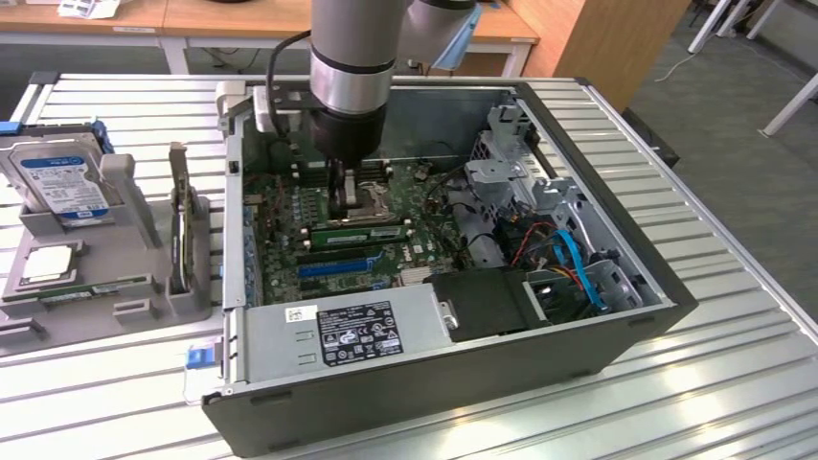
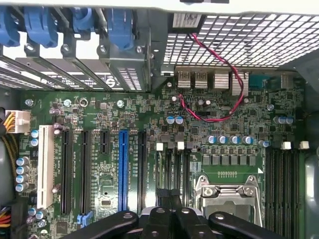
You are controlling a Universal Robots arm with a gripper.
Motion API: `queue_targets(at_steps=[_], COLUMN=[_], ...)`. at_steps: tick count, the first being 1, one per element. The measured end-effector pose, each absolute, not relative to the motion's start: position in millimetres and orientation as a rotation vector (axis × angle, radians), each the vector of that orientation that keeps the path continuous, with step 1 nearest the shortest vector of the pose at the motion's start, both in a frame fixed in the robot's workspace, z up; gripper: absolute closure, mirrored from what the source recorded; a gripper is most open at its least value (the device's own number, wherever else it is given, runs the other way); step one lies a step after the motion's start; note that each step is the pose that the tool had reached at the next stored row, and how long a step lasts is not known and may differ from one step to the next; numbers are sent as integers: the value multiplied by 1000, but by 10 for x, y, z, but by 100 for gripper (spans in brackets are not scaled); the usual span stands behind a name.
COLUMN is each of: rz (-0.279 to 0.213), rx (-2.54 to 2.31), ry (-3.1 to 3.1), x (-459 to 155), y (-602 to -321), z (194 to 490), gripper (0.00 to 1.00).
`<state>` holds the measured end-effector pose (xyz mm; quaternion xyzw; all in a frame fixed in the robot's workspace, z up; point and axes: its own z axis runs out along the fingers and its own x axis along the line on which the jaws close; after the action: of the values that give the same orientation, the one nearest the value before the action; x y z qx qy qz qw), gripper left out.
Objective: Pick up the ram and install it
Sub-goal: 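Press down the ram until it locks into place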
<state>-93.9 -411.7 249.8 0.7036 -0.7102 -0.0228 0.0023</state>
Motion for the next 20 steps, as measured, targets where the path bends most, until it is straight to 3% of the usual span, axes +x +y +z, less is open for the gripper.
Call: queue_targets(at_steps=[20], rz=[-71], rx=[2207], ry=[-2228], x=[-940], y=[-4118], z=[2382], gripper=[90])
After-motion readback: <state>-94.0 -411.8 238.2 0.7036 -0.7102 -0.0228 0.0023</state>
